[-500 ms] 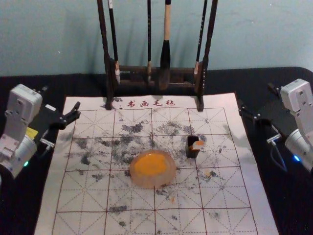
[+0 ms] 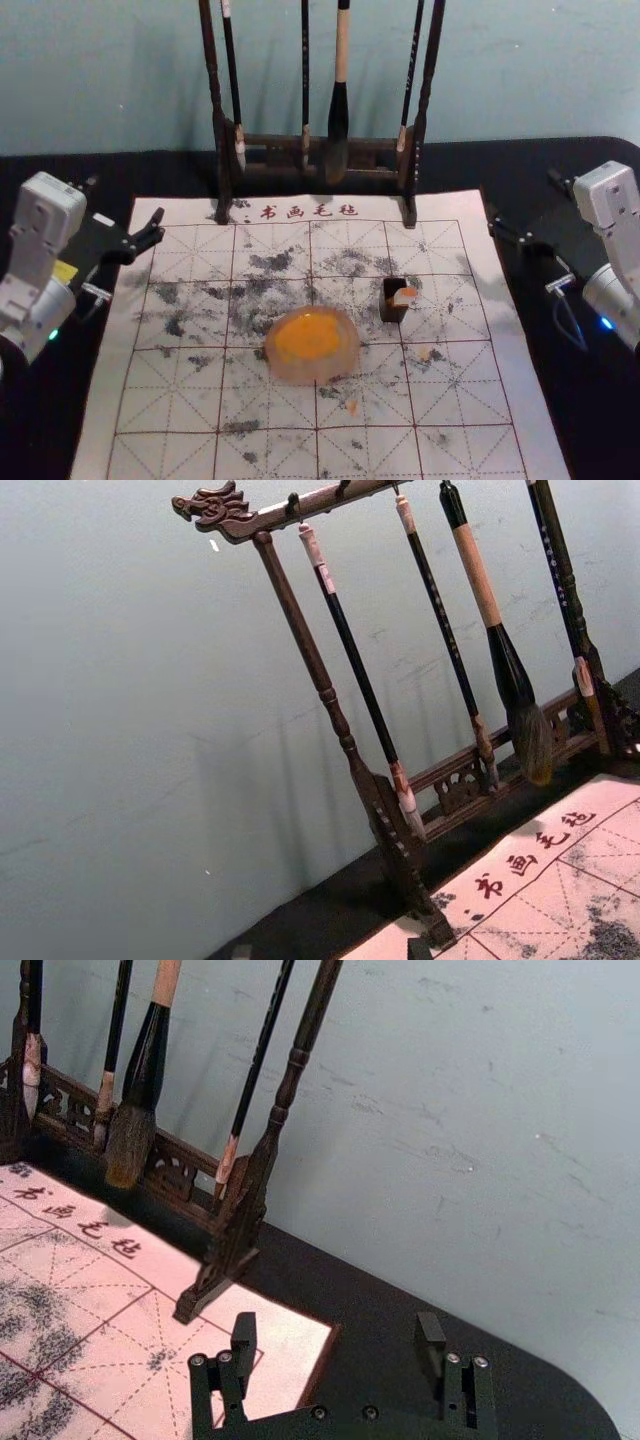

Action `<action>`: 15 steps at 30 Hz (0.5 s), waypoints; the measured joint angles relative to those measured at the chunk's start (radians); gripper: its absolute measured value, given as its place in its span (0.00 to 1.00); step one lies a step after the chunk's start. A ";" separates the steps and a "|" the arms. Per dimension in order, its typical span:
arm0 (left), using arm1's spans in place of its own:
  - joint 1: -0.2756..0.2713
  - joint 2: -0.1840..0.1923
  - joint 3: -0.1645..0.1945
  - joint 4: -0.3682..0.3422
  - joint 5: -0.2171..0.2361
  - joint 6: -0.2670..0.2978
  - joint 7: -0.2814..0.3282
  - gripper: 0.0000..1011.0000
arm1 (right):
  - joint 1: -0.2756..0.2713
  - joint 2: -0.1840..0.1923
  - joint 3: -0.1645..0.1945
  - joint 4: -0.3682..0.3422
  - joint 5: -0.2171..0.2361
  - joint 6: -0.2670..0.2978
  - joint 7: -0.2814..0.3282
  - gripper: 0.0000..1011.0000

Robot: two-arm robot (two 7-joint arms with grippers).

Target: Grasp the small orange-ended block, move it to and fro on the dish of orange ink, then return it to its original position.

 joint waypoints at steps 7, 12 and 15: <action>0.000 0.000 0.000 0.000 0.000 0.000 0.000 0.99 | 0.000 0.000 0.000 0.000 0.000 0.000 0.000 0.99; 0.000 0.000 0.000 0.000 0.000 0.000 0.000 0.99 | 0.000 0.000 0.000 0.000 0.000 0.000 0.000 0.99; 0.000 0.000 0.000 0.000 0.000 0.000 0.000 0.99 | 0.000 0.000 0.000 0.000 0.000 0.000 0.000 0.99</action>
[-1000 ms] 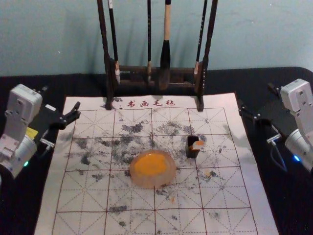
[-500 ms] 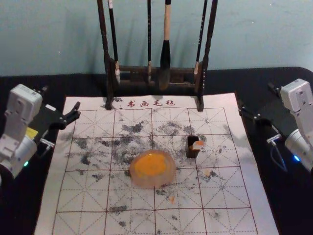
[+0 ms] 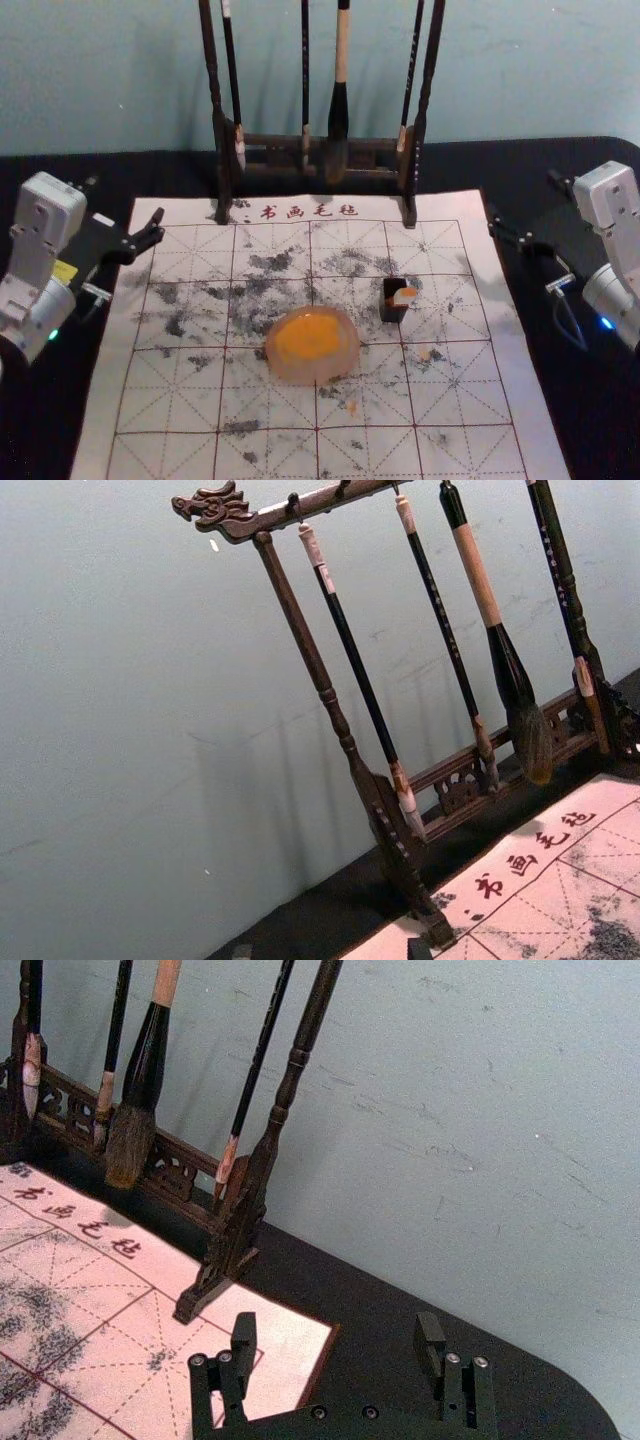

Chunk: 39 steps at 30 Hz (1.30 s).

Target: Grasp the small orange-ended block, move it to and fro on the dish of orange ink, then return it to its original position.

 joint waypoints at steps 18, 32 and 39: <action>0.000 0.000 0.000 0.000 0.000 0.000 0.000 0.99 | 0.000 0.000 0.000 0.000 0.000 0.000 0.000 0.99; 0.000 0.000 0.000 0.000 0.000 0.000 0.000 0.99 | -0.012 0.021 0.009 -0.024 0.010 -0.023 0.090 0.99; 0.000 0.000 0.000 0.000 0.000 0.000 0.000 0.99 | -0.033 0.085 0.006 -0.069 0.035 -0.071 0.250 0.99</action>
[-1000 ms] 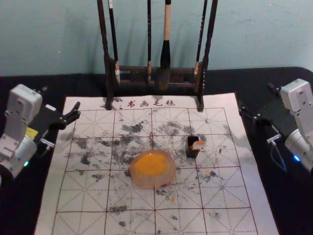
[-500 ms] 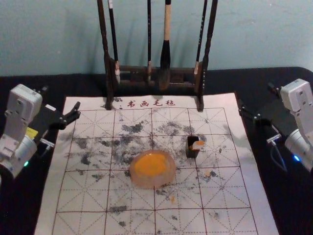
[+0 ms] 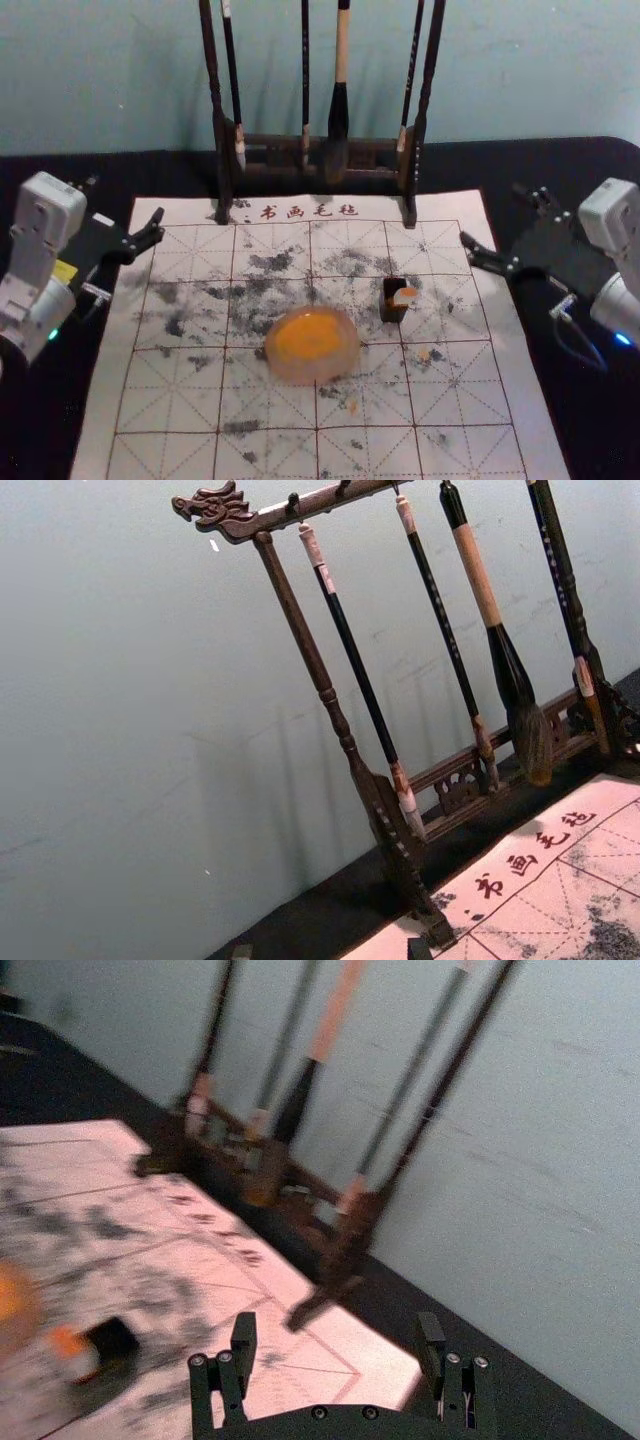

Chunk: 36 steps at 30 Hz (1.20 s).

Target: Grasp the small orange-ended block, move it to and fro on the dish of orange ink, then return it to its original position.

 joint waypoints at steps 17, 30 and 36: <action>0.000 0.000 0.000 0.000 0.000 0.000 0.000 0.99 | 0.054 0.063 -0.037 0.050 0.132 -0.159 0.479 0.99; 0.000 0.000 0.000 0.000 0.000 0.000 0.000 0.99 | 0.264 -0.040 -0.128 0.255 0.053 -0.151 0.691 0.99; 0.000 0.000 0.000 0.000 0.000 0.000 0.000 0.99 | 0.337 -0.079 -0.166 0.330 0.027 -0.144 0.740 0.99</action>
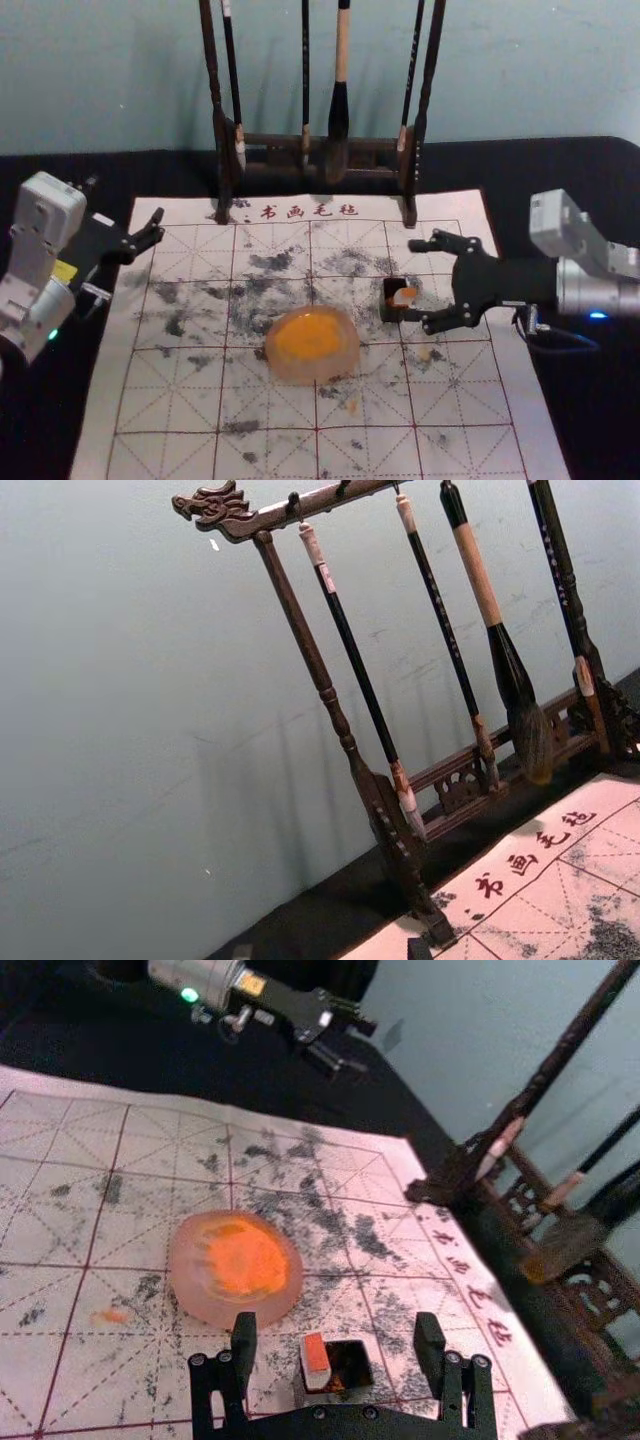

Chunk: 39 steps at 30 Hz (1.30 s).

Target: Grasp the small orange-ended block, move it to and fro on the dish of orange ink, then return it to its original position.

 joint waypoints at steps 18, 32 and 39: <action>0.000 0.000 0.000 0.000 0.000 0.000 0.000 0.99 | 0.101 -0.014 -0.084 0.054 -0.076 0.074 0.022 0.99; 0.000 0.000 0.000 0.000 0.000 0.000 0.000 0.99 | 0.124 -0.025 -0.108 0.065 -0.099 0.075 0.011 0.99; 0.000 0.000 0.000 0.000 0.000 0.000 0.000 0.99 | 0.133 -0.023 -0.116 0.061 -0.107 0.080 0.013 0.99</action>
